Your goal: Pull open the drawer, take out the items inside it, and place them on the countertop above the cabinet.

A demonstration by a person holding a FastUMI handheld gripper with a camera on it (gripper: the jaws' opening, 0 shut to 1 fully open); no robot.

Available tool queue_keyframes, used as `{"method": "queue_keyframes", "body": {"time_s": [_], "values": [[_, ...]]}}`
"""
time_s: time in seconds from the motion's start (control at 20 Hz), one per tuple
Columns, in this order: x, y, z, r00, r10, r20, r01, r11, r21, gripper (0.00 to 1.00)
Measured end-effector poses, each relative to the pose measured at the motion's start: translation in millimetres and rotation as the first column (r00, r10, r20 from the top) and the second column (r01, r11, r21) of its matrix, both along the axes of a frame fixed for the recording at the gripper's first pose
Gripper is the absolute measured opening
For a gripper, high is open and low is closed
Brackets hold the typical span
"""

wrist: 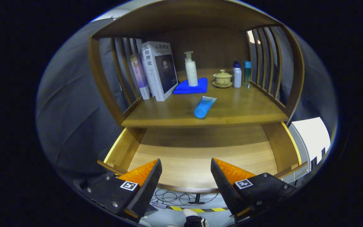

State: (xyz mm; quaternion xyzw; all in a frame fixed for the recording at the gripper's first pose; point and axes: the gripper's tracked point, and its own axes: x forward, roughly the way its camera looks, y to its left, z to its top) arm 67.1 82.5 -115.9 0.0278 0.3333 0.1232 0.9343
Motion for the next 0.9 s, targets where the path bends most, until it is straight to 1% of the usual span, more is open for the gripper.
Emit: {"method": "queue_keyframes", "body": {"time_s": [0.15,0.4,0.55,0.75,0.9], "values": [[-29,-3,-6,1.0,0.012,0.008,-0.012,1.0,-0.029,0.96],[-61,-16,-24,1.0,-0.005,0.008,0.006,0.995,-0.096,0.96],[-66,-19,-41,0.999,-0.051,-0.02,0.049,0.996,-0.074,0.96],[-62,-25,-56,0.992,-0.117,-0.038,0.114,0.991,-0.072,0.96],[-57,-26,-64,0.99,-0.134,-0.05,0.13,0.989,-0.076,0.96]]}}
